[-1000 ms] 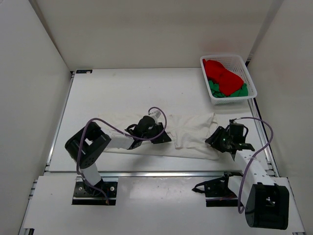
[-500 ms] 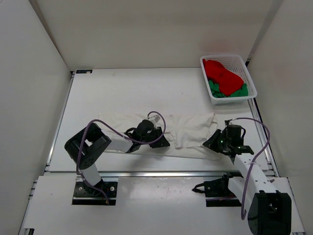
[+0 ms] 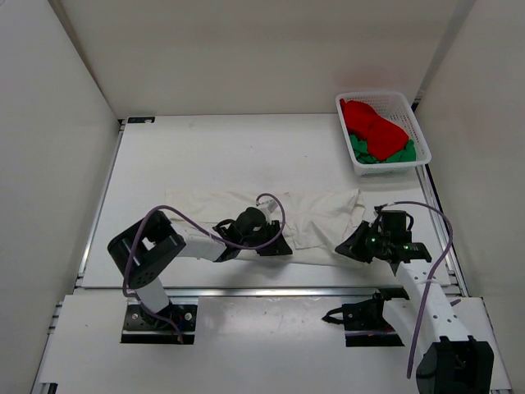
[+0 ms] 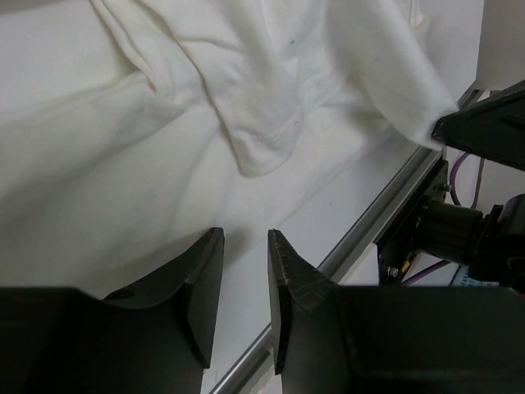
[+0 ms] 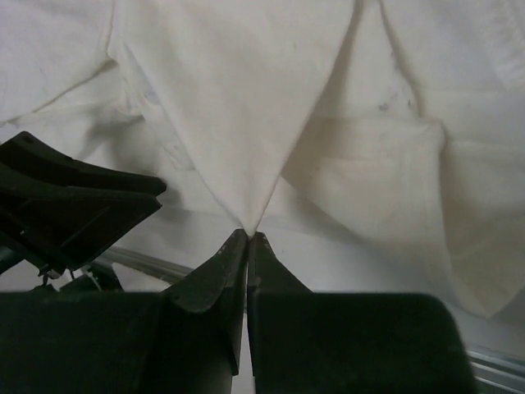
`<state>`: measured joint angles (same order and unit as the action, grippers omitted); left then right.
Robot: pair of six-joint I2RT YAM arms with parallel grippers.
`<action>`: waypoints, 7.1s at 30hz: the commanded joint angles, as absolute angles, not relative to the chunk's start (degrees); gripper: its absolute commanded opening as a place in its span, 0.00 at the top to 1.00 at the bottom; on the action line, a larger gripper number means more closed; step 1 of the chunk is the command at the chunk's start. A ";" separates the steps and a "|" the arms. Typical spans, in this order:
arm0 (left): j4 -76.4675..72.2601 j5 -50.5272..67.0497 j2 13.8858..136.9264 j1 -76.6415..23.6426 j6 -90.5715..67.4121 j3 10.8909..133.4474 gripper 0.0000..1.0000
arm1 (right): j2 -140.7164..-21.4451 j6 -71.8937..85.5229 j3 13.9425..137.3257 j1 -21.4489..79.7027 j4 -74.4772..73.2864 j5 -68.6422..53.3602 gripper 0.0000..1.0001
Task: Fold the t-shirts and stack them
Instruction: Fold the other side of the tshirt into a rectangle, then rotate the tshirt 70 degrees
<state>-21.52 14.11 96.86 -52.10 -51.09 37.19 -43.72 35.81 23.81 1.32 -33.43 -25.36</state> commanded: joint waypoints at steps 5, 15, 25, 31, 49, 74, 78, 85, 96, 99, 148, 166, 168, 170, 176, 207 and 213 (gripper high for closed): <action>-21.09 11.52 95.10 -54.93 -52.82 40.25 0.58 | -41.75 39.73 21.18 2.73 -38.84 -24.80 1.00; -25.84 7.65 99.40 -53.52 -59.23 40.34 0.58 | -44.90 38.67 20.39 -0.62 -28.23 -25.13 1.00; -25.48 5.63 106.25 -54.84 -63.37 45.35 0.59 | -43.16 37.71 17.67 -1.32 -24.35 -27.68 1.00; -24.96 6.50 105.74 -55.11 -63.46 45.44 0.84 | -42.10 36.65 17.23 -2.81 -24.70 -27.69 1.00; -23.62 18.54 96.42 -50.10 -63.36 36.92 1.00 | -44.03 35.42 22.76 -4.47 -34.01 -29.08 1.00; -15.38 17.05 91.58 -43.52 -52.30 44.54 0.54 | -60.45 31.02 36.74 -3.68 -15.78 -20.12 0.69; -15.90 17.58 95.71 -38.07 -52.03 49.83 0.53 | -66.61 32.87 36.12 -8.60 -5.11 -16.43 0.67; -20.21 19.86 105.11 -28.04 -54.66 51.06 0.54 | -78.39 34.53 34.99 -13.61 8.07 -21.26 0.65; -23.20 21.71 108.02 -24.18 -55.63 46.50 0.55 | -86.92 42.18 30.42 -13.89 25.91 -31.03 0.65; -25.48 22.67 108.11 -22.86 -57.04 44.65 0.56 | -85.87 43.68 28.57 -14.50 28.56 -32.52 0.64; -20.04 19.34 85.72 -24.34 -51.51 39.30 0.50 | -76.37 33.84 38.93 7.00 0.09 -10.11 0.92; -4.41 24.17 62.59 -13.19 -42.81 29.36 0.54 | -131.78 29.36 90.65 18.19 -17.54 -19.94 1.00; -2.82 24.08 61.62 -12.48 -42.45 28.83 0.53 | -141.00 28.31 115.00 19.51 -24.91 -20.48 1.00; -1.15 24.00 61.00 -11.95 -42.10 28.65 0.53 | -152.19 27.34 140.62 21.17 -33.28 -21.10 0.99; 3.25 22.24 59.33 -12.13 -41.13 28.21 0.53 | -144.42 29.03 137.73 20.48 -18.28 -27.69 0.70; 9.05 23.03 58.89 -12.48 -33.40 31.82 0.56 | -108.62 44.73 57.30 40.87 17.30 -13.10 0.66; 8.00 22.76 59.59 -12.66 -34.36 31.29 0.57 | -117.41 44.74 66.34 42.97 13.46 -10.19 0.67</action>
<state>9.56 22.50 60.27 -12.56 -33.95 30.04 -113.78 43.64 62.67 41.87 13.13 -13.69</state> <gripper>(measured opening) 0.437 0.334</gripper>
